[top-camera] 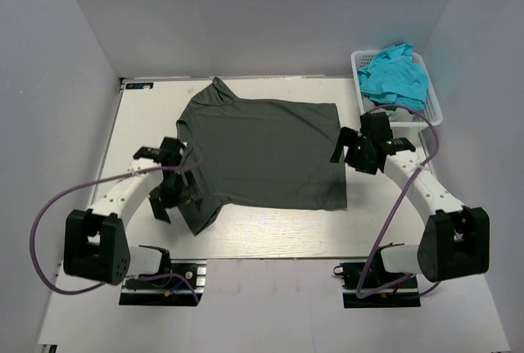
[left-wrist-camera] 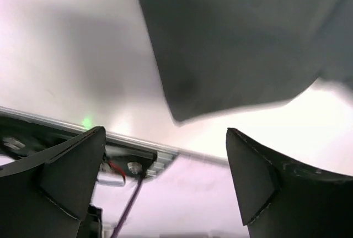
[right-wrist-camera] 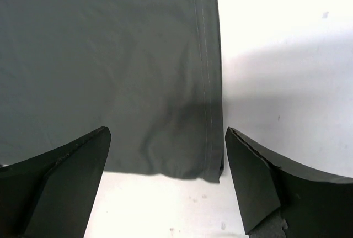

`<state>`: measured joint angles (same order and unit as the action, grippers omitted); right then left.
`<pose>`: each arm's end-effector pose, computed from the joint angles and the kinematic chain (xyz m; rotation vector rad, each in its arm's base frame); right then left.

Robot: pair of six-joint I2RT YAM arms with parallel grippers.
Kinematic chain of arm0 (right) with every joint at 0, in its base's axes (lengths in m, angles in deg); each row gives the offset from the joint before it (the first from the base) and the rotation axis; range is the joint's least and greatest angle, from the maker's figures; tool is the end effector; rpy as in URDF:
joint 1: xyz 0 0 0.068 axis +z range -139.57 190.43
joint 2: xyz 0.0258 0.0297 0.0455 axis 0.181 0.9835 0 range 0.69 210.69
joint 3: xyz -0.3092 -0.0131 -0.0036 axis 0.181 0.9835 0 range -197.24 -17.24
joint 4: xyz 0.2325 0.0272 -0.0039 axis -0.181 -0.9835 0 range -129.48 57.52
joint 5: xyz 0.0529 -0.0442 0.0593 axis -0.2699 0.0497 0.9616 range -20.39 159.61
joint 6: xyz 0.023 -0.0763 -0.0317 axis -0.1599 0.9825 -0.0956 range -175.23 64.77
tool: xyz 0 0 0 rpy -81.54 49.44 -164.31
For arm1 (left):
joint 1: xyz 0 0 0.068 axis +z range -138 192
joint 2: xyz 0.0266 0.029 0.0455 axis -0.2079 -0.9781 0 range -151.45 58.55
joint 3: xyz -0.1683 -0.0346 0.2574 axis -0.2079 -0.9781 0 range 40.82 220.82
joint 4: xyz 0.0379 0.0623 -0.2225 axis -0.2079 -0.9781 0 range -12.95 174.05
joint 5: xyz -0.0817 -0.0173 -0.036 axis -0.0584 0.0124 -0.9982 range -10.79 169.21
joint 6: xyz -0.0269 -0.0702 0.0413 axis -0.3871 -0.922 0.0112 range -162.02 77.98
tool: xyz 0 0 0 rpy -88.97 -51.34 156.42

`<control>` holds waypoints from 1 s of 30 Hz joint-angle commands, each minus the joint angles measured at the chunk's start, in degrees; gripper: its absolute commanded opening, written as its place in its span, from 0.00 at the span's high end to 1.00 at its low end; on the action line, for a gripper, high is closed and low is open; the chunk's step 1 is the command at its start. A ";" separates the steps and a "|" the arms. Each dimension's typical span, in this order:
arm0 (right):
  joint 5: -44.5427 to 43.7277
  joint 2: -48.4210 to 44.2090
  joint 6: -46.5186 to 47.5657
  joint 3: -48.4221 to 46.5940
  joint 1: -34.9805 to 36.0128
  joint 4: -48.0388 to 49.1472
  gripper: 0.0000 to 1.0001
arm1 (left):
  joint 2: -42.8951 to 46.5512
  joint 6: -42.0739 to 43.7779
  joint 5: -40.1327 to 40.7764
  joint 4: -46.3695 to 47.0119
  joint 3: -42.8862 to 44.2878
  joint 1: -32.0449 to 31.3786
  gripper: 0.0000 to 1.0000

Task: Fold and stack the t-shirts
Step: Grap the side of the flattened tshirt closest away from the robot with both arms

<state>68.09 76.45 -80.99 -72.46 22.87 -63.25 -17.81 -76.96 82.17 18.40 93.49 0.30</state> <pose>0.2566 0.0545 0.2698 0.2995 2.4653 0.2541 0.1693 -0.0311 0.2255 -0.6269 3.0461 0.0668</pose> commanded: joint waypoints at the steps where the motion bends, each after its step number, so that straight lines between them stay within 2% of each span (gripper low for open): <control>1: 0.72 -3.08 -2.81 1.95 -0.05 1.32 0.10 | 5.77 -2.31 -11.56 3.33 -6.59 -1.30 0.00; 3: 2.91 -3.17 -3.59 2.75 -0.05 1.41 0.10 | 5.78 -3.11 -13.33 5.09 -10.45 -1.91 0.00; 6: 4.50 -2.91 -4.56 3.28 -0.23 1.76 0.10 | 3.42 -5.67 -10.53 6.06 -10.93 -2.62 0.02; 11: 5.13 -3.26 -4.74 4.07 -0.23 -0.60 0.10 | -0.72 -8.13 -6.40 9.65 -9.60 -3.76 0.20; 14: 4.42 -5.10 -4.92 6.08 -0.06 -2.02 0.10 | -4.14 -7.08 -8.22 16.85 -14.06 -3.76 0.38; 15: 4.16 -5.80 -4.74 7.57 -0.23 -2.19 0.10 | -5.37 -6.29 -9.80 19.91 -14.60 -3.76 0.49; 16: 3.98 -6.24 -4.91 7.85 -0.23 -2.89 0.10 | -6.51 -6.28 -12.43 20.90 -14.61 -3.76 0.53; 18: 2.93 -6.51 -5.09 9.25 -0.32 -4.82 0.10 | -8.10 -5.76 -13.85 22.13 -15.92 -4.29 0.61; 21: 3.18 -6.69 -6.32 10.92 -0.32 -5.97 0.10 | -7.58 -5.76 -12.63 21.45 -16.63 -4.29 0.65; 24: 4.15 -6.95 -7.63 13.47 -0.23 -5.54 0.12 | -5.56 -5.76 -13.16 19.95 -16.63 -4.29 0.81; 25: 4.68 -6.95 -7.81 14.87 -0.23 -5.19 0.14 | -4.95 -6.36 -12.46 18.55 -16.63 -4.29 0.90; 26: 4.86 -6.77 -8.16 15.23 -0.14 -4.66 0.16 | -4.16 -6.37 -11.84 17.67 -15.85 -4.29 0.93; 30: 6.87 -5.81 -8.43 18.03 0.12 -2.38 0.19 | -3.45 -6.90 -11.32 14.24 -14.17 -4.29 0.93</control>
<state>72.96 70.53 -88.05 -55.83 22.83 -67.03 -22.85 -83.40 68.33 33.05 78.54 -3.72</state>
